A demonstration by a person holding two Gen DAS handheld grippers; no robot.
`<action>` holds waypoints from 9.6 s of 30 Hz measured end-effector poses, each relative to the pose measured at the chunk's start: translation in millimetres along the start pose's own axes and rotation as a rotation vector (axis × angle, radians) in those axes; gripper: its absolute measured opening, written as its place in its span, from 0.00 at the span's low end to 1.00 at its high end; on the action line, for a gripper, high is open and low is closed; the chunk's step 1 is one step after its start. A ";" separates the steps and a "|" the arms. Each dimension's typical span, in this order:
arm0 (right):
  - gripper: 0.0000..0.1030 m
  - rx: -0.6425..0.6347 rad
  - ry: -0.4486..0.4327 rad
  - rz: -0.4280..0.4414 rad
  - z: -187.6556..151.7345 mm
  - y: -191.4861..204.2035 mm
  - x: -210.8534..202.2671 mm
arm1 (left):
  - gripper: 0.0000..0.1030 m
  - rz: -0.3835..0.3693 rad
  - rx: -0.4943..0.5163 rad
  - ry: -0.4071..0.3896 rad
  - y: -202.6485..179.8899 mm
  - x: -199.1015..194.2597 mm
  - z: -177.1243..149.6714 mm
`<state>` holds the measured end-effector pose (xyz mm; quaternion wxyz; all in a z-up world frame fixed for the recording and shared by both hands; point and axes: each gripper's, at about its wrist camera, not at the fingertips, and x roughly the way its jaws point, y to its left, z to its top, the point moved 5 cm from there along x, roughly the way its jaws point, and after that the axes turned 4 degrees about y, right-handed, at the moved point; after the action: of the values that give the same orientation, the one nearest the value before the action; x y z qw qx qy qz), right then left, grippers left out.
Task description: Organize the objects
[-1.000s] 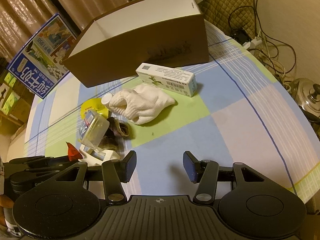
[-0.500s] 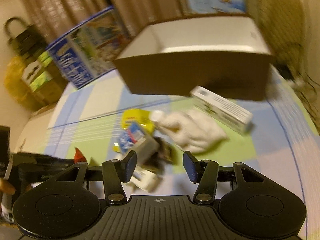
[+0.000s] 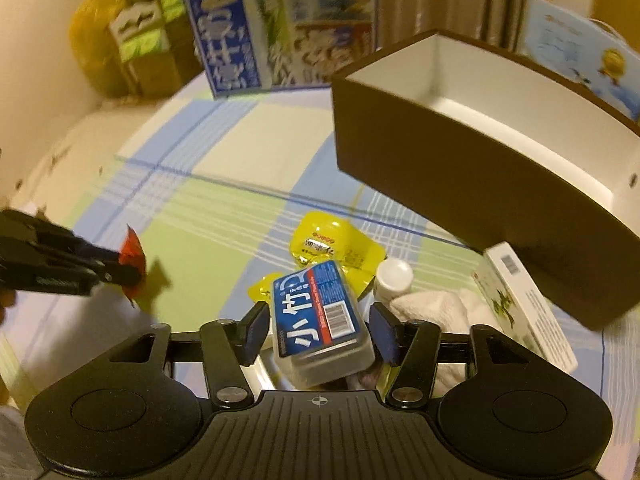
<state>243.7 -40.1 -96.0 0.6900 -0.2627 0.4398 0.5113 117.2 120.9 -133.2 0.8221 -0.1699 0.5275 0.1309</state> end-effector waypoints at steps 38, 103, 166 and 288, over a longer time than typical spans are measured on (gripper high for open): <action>0.54 0.208 -0.138 -0.020 -21.7 -38.6 -52.0 | 0.21 -0.016 0.016 -0.024 -26.9 -10.8 17.7; 0.54 0.471 -0.279 -0.209 72.2 -247.6 -63.0 | 0.21 0.045 0.315 -0.011 -190.2 73.4 269.5; 0.65 0.403 -0.232 -0.193 56.7 -228.1 -77.6 | 0.73 -0.013 0.298 -0.069 -181.7 40.8 258.6; 0.69 0.369 -0.065 0.025 -73.0 -37.6 -43.0 | 0.78 0.162 0.087 0.056 -27.5 24.3 -6.7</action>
<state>250.4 -132.5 -96.4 0.7338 -0.1097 0.5068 0.4389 132.5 94.0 -154.0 0.8003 -0.0943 0.5675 0.1691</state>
